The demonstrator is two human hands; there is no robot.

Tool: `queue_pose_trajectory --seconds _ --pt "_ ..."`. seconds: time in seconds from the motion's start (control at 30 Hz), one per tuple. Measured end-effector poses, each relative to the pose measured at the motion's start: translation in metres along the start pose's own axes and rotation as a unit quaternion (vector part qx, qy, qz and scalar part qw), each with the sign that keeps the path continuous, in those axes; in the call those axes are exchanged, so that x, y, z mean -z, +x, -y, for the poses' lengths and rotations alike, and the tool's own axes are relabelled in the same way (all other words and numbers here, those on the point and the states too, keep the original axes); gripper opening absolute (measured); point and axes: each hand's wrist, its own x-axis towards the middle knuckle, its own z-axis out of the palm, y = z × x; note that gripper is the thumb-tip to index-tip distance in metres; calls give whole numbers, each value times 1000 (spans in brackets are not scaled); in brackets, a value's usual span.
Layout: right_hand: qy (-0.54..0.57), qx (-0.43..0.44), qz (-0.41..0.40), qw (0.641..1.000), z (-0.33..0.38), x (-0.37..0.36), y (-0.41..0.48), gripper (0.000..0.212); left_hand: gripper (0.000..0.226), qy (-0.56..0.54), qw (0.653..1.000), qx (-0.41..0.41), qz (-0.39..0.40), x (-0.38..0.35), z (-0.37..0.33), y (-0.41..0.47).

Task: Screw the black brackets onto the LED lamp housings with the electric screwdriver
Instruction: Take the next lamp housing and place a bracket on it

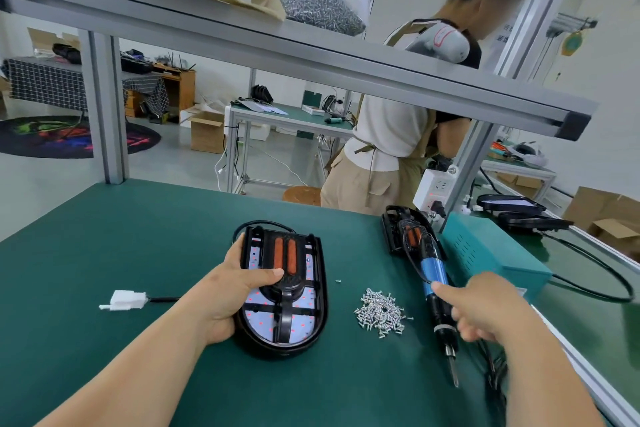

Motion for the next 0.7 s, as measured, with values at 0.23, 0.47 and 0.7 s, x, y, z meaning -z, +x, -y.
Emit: queue_pose_trajectory --seconds 0.23,0.47,0.7 --pt "-137 14 -4 990 -6 -15 -4 54 67 7 1000 10 -12 2 1 2" --pt "-185 19 -81 979 -3 -39 -2 53 76 9 1000 15 -19 2 0 1" --pt "-30 34 -118 992 -2 -39 1 29 74 20 999 22 -22 1 -3 -1"
